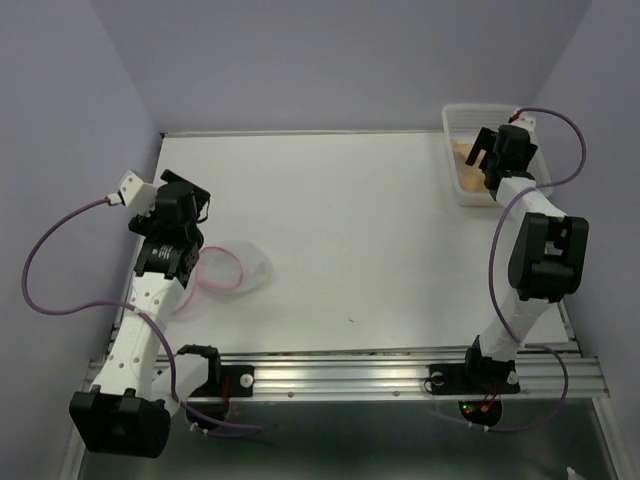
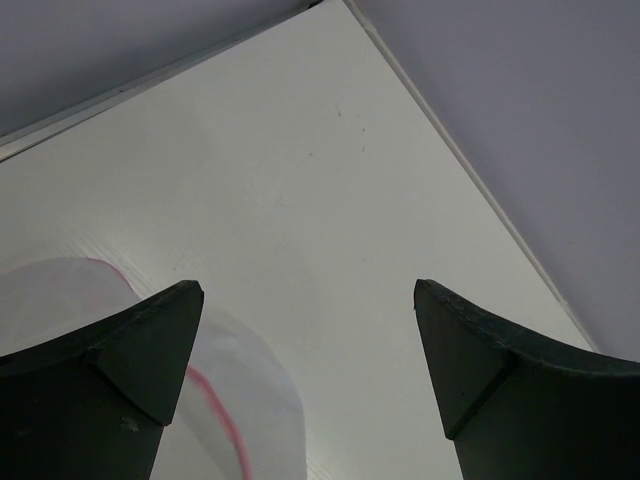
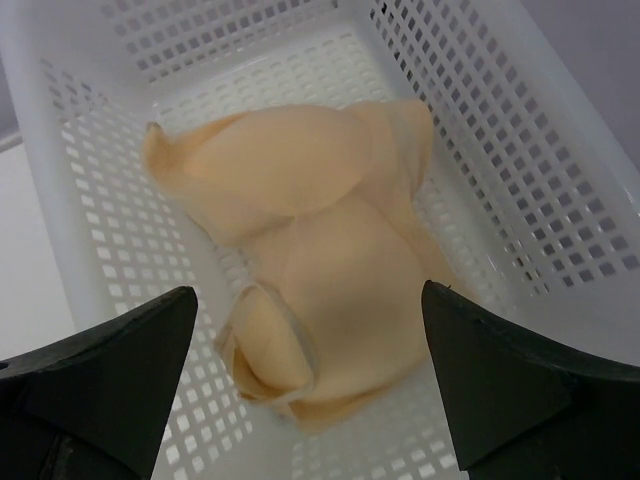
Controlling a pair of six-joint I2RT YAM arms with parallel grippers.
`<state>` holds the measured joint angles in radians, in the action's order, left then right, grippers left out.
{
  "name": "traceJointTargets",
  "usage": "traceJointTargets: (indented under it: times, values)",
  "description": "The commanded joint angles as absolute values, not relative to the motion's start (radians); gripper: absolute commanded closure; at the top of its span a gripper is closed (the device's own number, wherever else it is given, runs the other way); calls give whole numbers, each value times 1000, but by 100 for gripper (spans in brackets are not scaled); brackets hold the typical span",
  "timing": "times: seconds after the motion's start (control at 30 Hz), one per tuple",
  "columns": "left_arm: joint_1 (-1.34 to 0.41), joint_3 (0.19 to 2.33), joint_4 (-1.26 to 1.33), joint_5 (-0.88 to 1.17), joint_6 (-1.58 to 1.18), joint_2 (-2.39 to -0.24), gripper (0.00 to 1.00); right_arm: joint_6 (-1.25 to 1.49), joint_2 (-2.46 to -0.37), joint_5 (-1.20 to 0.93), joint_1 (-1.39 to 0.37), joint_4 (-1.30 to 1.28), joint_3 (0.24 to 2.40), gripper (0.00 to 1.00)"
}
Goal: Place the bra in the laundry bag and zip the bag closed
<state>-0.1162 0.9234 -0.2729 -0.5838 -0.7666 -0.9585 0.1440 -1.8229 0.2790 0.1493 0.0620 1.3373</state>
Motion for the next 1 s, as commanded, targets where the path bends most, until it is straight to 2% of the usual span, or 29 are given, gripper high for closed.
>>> traceJointTargets:
  times: [0.0,0.37,0.47,0.5,0.57,0.67,0.7,0.83,0.97]
  values:
    - [-118,959,-226,-603,-752,-959,1,120,-1930,331,147,153,1453,0]
    - [-117,957,-219,-594,-749,-962,1,60,-2169,367,166,187,1618,0]
    - [-117,959,-221,-597,-750,-960,1,31,-2204,348,166,181,1649,5]
    - [-118,959,-224,-600,-750,-959,1,26,-2212,338,166,170,1657,12]
    - [-117,960,-232,-606,-755,-959,1,12,-2226,339,166,169,1669,50]
    - [-117,966,-242,-609,-761,-957,1,12,-2229,360,166,170,1678,73]
    - [-117,968,-244,-609,-761,-956,1,12,-2221,356,166,169,1677,84]
    - [-117,974,-241,-611,-762,-948,1,34,-2162,333,166,172,1658,97]
    - [-118,974,-230,-600,-765,-940,1,55,-2068,319,166,173,1611,97]
